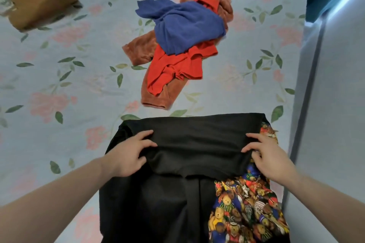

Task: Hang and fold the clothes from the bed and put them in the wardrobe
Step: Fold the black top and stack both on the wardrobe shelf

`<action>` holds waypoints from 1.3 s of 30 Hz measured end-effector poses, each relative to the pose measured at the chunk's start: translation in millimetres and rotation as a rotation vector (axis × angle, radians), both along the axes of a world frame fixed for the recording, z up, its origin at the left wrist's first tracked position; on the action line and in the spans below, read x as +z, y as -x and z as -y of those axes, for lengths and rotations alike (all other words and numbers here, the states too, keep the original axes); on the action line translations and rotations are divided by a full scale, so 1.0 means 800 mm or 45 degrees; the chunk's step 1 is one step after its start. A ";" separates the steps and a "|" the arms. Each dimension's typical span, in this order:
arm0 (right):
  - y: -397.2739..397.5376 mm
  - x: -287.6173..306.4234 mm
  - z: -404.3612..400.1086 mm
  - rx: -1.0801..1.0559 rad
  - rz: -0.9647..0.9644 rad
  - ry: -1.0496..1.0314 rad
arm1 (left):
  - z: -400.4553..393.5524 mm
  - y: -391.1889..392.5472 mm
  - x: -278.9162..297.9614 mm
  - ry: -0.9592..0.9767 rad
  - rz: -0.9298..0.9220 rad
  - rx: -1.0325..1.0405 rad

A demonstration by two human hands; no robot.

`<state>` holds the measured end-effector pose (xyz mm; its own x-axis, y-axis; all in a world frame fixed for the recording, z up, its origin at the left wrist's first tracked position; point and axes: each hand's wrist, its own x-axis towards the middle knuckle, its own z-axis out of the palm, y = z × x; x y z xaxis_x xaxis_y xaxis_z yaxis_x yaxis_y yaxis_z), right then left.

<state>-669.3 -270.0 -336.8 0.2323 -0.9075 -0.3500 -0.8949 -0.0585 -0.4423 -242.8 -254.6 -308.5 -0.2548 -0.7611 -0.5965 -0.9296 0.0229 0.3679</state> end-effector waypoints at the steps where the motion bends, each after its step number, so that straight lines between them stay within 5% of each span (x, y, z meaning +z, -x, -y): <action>1: -0.002 -0.005 -0.005 -0.006 -0.034 -0.015 | -0.005 0.003 -0.002 -0.048 0.051 -0.032; 6: -0.029 -0.004 -0.003 -0.046 -0.267 0.006 | 0.007 0.037 0.012 0.055 0.235 0.050; 11: -0.067 0.003 0.029 -0.125 -0.210 0.201 | 0.039 0.074 0.006 0.388 0.058 0.235; 18: -0.086 -0.052 0.018 -0.108 -0.355 -0.527 | 0.019 0.083 -0.059 -0.323 0.335 0.338; 39: -0.113 -0.103 0.025 -0.136 -0.562 -0.755 | 0.034 0.098 -0.131 -0.541 0.506 0.263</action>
<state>-578.9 -289.8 -419.6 -0.1221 -0.5473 -0.8280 -0.9841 0.1752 0.0294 -321.4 -281.5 -413.6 0.1767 -0.4457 -0.8776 -0.9669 -0.2452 -0.0702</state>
